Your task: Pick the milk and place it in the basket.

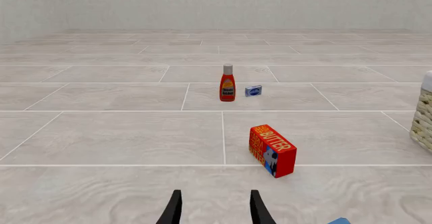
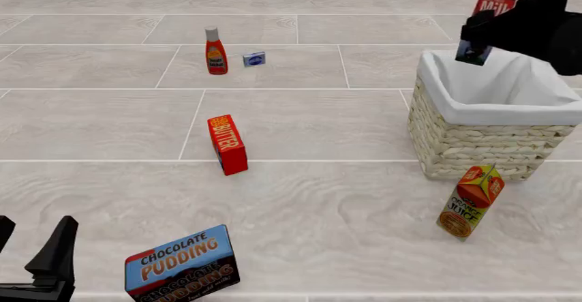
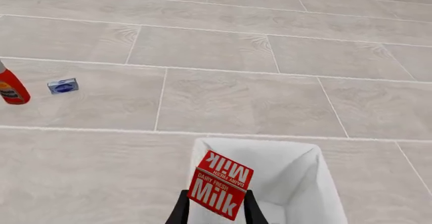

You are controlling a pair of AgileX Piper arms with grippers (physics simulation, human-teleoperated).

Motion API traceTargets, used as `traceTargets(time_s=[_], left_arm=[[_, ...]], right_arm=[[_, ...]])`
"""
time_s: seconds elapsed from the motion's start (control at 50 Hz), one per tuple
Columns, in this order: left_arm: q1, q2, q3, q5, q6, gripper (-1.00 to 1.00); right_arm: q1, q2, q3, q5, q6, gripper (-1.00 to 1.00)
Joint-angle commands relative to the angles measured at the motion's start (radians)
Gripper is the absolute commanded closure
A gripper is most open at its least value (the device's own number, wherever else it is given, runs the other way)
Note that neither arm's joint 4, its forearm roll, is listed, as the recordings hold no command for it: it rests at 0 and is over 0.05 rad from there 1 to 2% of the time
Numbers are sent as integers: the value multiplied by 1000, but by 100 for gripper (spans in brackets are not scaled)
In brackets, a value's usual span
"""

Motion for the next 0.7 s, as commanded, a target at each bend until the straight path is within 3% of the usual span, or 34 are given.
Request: traceTargets(time_s=[0.02, 0.7], left_arm=[[0, 0, 0, 0, 0, -100], [0, 0, 0, 0, 0, -100]], right_arm=[[-43, 0, 1, -22, 22, 100], [-103, 153, -16, -58, 43, 100]])
